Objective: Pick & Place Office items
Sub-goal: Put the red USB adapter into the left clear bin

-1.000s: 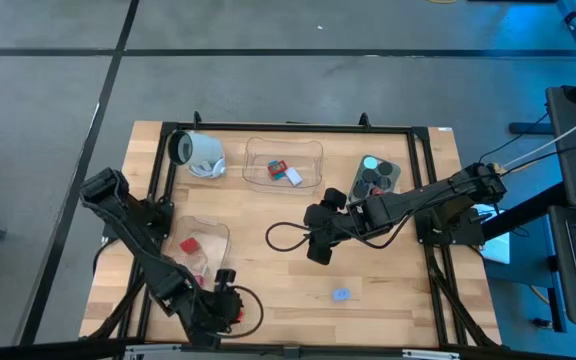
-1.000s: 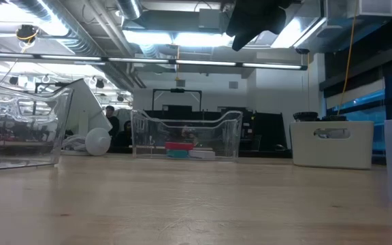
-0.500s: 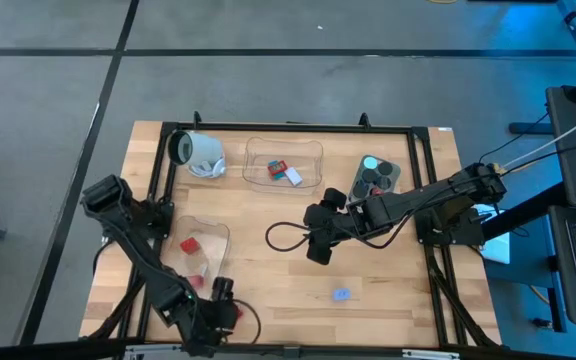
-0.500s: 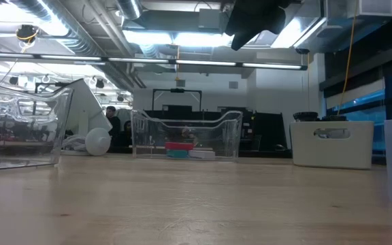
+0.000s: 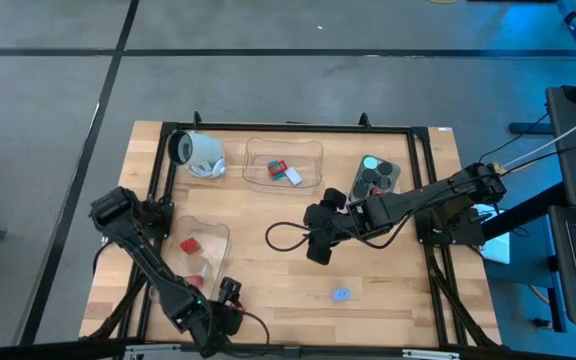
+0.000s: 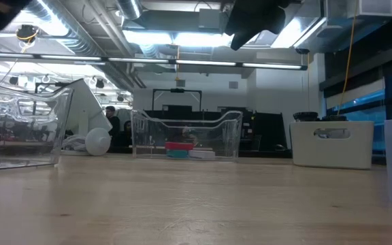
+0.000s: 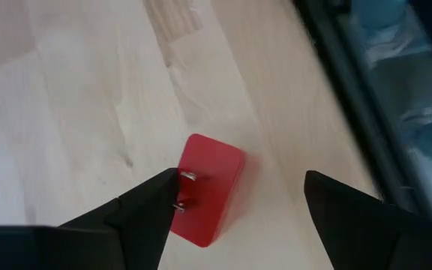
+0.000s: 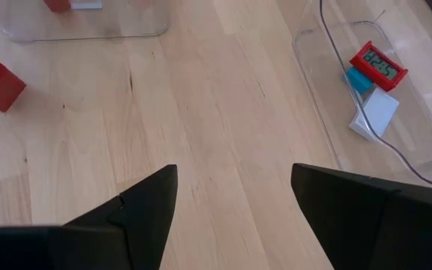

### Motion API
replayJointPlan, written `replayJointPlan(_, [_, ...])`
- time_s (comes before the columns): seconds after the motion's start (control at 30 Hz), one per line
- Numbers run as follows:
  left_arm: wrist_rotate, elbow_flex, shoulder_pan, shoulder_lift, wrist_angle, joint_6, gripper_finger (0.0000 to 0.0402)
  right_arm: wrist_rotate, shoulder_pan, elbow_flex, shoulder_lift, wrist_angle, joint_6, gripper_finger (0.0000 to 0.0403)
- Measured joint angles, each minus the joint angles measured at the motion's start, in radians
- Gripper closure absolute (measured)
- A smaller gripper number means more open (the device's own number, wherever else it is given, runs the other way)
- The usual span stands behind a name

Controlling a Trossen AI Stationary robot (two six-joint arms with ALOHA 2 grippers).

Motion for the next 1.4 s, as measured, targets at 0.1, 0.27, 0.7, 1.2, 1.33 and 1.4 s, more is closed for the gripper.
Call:
replayJointPlan(0.1, [0.009, 0.0, 0.015, 0.002, -0.003, 0.02, 0.0116, 0.0, 0.0, 0.0, 0.0, 0.003, 0.0, 0.0138])
replayJointPlan(0.27, [0.048, -0.002, 0.031, 0.004, -0.006, -0.001, 0.0116, 0.0, 0.0, 0.0, 0.0, 0.006, 0.0, 0.0138])
replayJointPlan(0.7, [0.026, 0.042, 0.014, 0.003, 0.004, 0.019, 0.0116, 0.0, 0.0, 0.0, 0.0, 0.006, 0.0, 0.0138])
replayJointPlan(1.2, [0.052, 0.041, 0.01, 0.073, 0.048, 0.177, 0.0108, 0.0, 0.0, 0.0, 0.0, 0.013, 0.0, 0.0138])
replayJointPlan(1.33, [0.073, 0.041, 0.025, 0.078, 0.041, 0.202, 0.0098, -0.001, 0.0, 0.0, 0.0, 0.014, 0.0, 0.0138])
replayJointPlan(1.4, [0.076, 0.041, 0.031, 0.081, 0.038, 0.234, 0.0093, -0.001, 0.0, 0.0, 0.0, 0.014, 0.0, 0.0138])
